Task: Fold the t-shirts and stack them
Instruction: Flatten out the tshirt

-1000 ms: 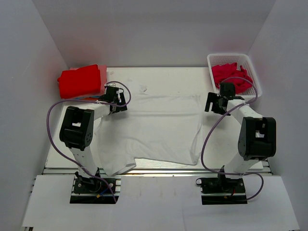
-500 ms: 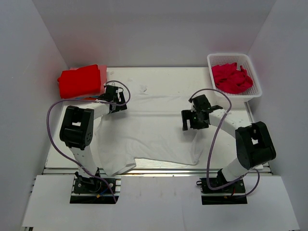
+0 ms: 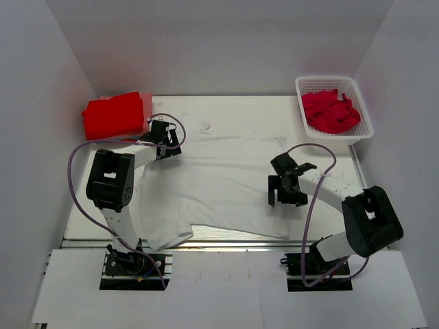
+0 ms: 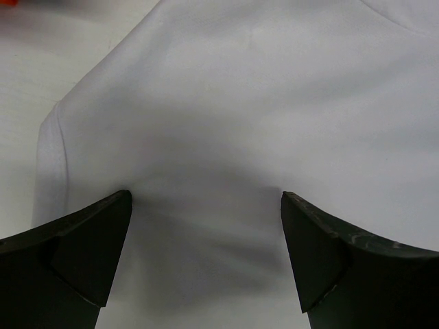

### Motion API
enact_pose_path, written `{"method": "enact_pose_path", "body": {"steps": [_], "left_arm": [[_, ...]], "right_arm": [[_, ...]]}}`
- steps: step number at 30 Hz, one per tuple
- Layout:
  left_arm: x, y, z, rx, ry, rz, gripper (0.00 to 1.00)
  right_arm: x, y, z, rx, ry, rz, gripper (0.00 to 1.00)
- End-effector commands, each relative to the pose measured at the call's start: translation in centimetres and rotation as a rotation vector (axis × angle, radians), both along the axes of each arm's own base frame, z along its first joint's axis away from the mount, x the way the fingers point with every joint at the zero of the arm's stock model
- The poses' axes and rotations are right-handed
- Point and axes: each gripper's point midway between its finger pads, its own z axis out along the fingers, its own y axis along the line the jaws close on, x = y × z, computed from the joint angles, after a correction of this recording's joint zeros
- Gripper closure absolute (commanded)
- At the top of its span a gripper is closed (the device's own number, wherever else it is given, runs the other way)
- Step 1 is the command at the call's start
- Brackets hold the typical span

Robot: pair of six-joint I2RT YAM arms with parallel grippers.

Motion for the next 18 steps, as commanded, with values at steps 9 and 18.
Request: {"method": "enact_pose_path", "body": {"steps": [9, 18], "left_arm": [[-2.2, -0.4, -2.0, -0.042, 0.107, 0.003, 0.0], [-0.7, -3.3, 4.2, -0.117, -0.046, -0.119, 0.0]], "right_arm": [[-2.2, -5.3, 2.5, -0.136, -0.104, -0.317, 0.1], [8.6, 3.6, 6.9, 0.174, -0.349, 0.007, 0.1]]}}
